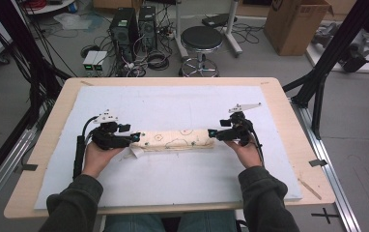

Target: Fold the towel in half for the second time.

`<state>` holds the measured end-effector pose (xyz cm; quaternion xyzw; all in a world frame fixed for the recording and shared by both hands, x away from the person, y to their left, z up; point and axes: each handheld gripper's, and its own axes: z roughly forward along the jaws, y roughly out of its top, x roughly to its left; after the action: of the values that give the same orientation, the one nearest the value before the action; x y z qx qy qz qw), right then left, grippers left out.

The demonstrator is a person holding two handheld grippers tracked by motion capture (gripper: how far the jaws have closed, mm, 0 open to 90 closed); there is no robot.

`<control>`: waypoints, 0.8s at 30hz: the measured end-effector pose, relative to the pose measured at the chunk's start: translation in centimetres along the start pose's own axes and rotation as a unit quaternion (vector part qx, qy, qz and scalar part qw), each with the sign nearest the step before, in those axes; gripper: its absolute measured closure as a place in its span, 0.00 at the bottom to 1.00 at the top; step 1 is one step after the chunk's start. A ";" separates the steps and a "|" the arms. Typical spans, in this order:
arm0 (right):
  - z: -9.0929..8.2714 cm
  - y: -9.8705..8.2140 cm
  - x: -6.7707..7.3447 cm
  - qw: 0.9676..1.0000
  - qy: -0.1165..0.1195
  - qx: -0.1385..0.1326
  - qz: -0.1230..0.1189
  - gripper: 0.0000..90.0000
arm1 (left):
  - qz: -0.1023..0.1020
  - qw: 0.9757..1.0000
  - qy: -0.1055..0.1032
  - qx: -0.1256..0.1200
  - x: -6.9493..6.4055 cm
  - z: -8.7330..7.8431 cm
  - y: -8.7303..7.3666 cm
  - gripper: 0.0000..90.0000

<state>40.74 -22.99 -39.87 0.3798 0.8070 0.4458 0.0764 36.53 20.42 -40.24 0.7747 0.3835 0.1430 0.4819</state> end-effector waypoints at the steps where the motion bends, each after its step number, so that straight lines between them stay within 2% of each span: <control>1: -0.1 0.0 0.1 1.000 0.000 -0.001 0.000 0.21 | 0.001 1.000 -0.001 0.001 -0.1 0.0 0.0 0.40; 8: -0.4 0.0 0.2 1.000 -0.005 -0.005 0.006 0.14 | 0.007 1.000 -0.008 0.001 -0.6 -0.2 0.1 0.36; 13: -0.5 -0.5 0.2 1.000 -0.007 -0.009 0.008 0.14 | 0.010 1.000 -0.009 0.002 -0.7 -0.4 0.0 0.35; 16: -0.5 -0.6 0.1 1.000 -0.003 0.001 0.014 0.14 | 0.009 1.000 -0.009 0.000 -0.8 -0.6 0.0 0.35; 24: -0.6 -0.6 0.3 1.000 -0.008 0.000 0.007 0.14 | 0.011 1.000 -0.007 0.002 -0.7 -0.9 -0.3 0.35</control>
<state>39.90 -23.36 -39.91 0.3886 0.8037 0.4436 0.0796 35.39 20.58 -39.91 0.7805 0.3722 0.1422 0.4817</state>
